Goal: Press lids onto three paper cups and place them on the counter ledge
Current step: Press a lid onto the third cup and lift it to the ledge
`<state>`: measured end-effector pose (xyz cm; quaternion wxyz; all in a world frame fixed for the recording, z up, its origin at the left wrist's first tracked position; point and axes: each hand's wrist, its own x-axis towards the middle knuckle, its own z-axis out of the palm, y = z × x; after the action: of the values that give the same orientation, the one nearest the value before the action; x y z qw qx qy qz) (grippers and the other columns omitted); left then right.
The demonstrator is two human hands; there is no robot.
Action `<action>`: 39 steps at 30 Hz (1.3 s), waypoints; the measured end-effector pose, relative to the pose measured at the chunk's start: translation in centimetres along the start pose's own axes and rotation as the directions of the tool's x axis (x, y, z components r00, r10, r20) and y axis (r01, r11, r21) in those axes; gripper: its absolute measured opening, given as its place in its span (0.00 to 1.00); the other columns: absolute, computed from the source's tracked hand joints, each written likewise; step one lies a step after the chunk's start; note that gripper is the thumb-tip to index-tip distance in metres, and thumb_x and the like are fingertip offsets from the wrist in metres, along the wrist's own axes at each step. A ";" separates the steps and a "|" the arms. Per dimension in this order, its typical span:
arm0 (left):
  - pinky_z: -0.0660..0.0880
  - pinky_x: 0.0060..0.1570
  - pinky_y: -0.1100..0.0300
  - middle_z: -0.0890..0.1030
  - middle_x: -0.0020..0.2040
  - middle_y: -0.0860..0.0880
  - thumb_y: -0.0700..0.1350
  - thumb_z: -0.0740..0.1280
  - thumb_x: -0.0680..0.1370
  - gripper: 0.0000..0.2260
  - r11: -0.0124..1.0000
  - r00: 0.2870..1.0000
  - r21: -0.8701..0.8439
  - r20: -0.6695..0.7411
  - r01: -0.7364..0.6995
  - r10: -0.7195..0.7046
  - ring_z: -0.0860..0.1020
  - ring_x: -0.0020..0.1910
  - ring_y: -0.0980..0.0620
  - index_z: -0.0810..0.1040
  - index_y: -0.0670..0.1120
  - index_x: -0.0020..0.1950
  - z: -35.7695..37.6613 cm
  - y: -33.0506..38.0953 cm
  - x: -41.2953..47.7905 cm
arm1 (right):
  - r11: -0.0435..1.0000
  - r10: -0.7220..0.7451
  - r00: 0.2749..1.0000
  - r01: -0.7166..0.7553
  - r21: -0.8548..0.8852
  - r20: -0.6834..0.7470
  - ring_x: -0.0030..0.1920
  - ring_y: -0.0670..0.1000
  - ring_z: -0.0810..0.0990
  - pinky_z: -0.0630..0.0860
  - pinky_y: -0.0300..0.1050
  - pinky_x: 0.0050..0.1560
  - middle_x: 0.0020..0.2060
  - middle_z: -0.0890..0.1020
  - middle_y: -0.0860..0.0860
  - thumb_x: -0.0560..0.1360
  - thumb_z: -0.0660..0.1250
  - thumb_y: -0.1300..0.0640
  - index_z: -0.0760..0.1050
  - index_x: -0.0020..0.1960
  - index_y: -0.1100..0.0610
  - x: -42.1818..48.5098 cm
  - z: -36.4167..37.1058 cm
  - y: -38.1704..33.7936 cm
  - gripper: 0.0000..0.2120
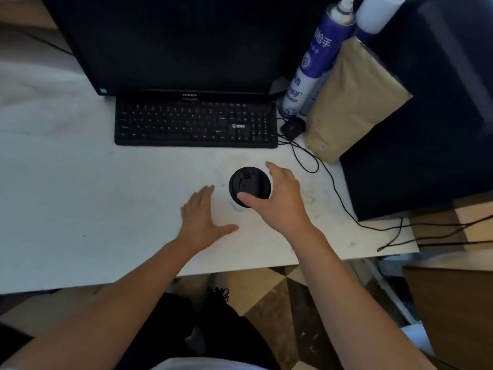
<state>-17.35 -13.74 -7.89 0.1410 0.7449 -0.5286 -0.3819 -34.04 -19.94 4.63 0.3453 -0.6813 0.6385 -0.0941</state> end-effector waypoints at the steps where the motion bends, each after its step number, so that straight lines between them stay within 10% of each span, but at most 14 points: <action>1: 0.55 0.78 0.46 0.55 0.82 0.49 0.62 0.78 0.67 0.54 0.991 0.999 -0.129 -0.037 -0.036 0.031 0.54 0.80 0.48 0.50 0.50 0.82 0.2 1.0 0.1 | 0.999 -0.035 0.999 0.035 -0.027 0.019 0.74 0.56 0.60 0.65 0.51 0.71 0.74 0.65 0.53 0.71 0.76 0.42 0.59 0.80 0.53 0.2 0.2 -0.1 0.44; 7: 0.70 0.53 0.75 0.77 0.60 0.64 0.46 0.82 0.67 0.34 0.841 0.989 -0.520 -0.104 -0.147 0.108 0.76 0.57 0.65 0.69 0.61 0.67 0.4 5.1 0.9 | 0.984 -0.141 0.988 0.147 -0.105 0.060 0.70 0.55 0.63 0.66 0.44 0.66 0.73 0.66 0.51 0.73 0.75 0.45 0.61 0.80 0.55 1.1 0.9 0.4 0.41; 13: 0.78 0.59 0.55 0.83 0.58 0.54 0.61 0.77 0.62 0.32 0.800 0.988 -0.598 0.087 -0.050 0.127 0.81 0.58 0.52 0.76 0.57 0.64 -2.1 5.3 1.4 | 0.996 -0.025 0.999 0.027 -0.079 0.027 0.67 0.57 0.73 0.70 0.45 0.61 0.66 0.74 0.55 0.73 0.72 0.40 0.71 0.73 0.60 2.7 -1.3 -0.2 0.36; 20: 0.80 0.54 0.44 0.84 0.59 0.42 0.53 0.70 0.75 0.23 0.580 0.896 -0.771 0.419 0.265 0.147 0.83 0.54 0.41 0.74 0.49 0.68 -4.4 6.9 -1.0 | 0.974 0.226 0.949 -0.214 -0.076 0.219 0.39 0.55 0.82 0.80 0.46 0.36 0.42 0.82 0.54 0.72 0.65 0.32 0.78 0.46 0.61 3.9 -3.6 -1.8 0.30; 25: 0.82 0.46 0.48 0.85 0.50 0.44 0.45 0.75 0.69 0.22 0.678 0.876 -0.684 0.467 0.269 0.124 0.85 0.46 0.42 0.76 0.50 0.62 -5.3 7.4 -3.1 | 0.965 0.260 0.885 -0.220 -0.144 0.386 0.31 0.54 0.76 0.74 0.43 0.32 0.34 0.78 0.55 0.72 0.62 0.33 0.75 0.42 0.60 3.3 -4.1 -3.0 0.28; 32: 0.79 0.42 0.58 0.80 0.49 0.59 0.47 0.82 0.65 0.32 0.941 0.987 -0.337 0.148 -0.014 0.068 0.80 0.47 0.57 0.69 0.56 0.63 -6.1 9.3 -4.1 | 0.969 0.186 0.910 -0.109 -0.220 0.369 0.31 0.53 0.73 0.69 0.42 0.32 0.34 0.77 0.54 0.77 0.57 0.37 0.74 0.46 0.59 2.8 -4.7 -4.9 0.25; 39: 0.84 0.39 0.45 0.82 0.49 0.56 0.49 0.79 0.62 0.35 0.923 0.984 -0.376 -0.175 -0.082 0.016 0.83 0.44 0.51 0.67 0.58 0.65 -7.5 10.4 -4.4 | 0.988 -0.059 0.987 0.080 -0.132 0.152 0.38 0.54 0.74 0.65 0.44 0.31 0.40 0.77 0.55 0.79 0.59 0.39 0.71 0.37 0.58 3.3 -4.0 -7.4 0.24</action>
<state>-19.66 -15.43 5.33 0.3369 0.7193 -0.4490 -0.4092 -29.83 -24.85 10.89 0.3401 -0.7305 0.5921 -0.0111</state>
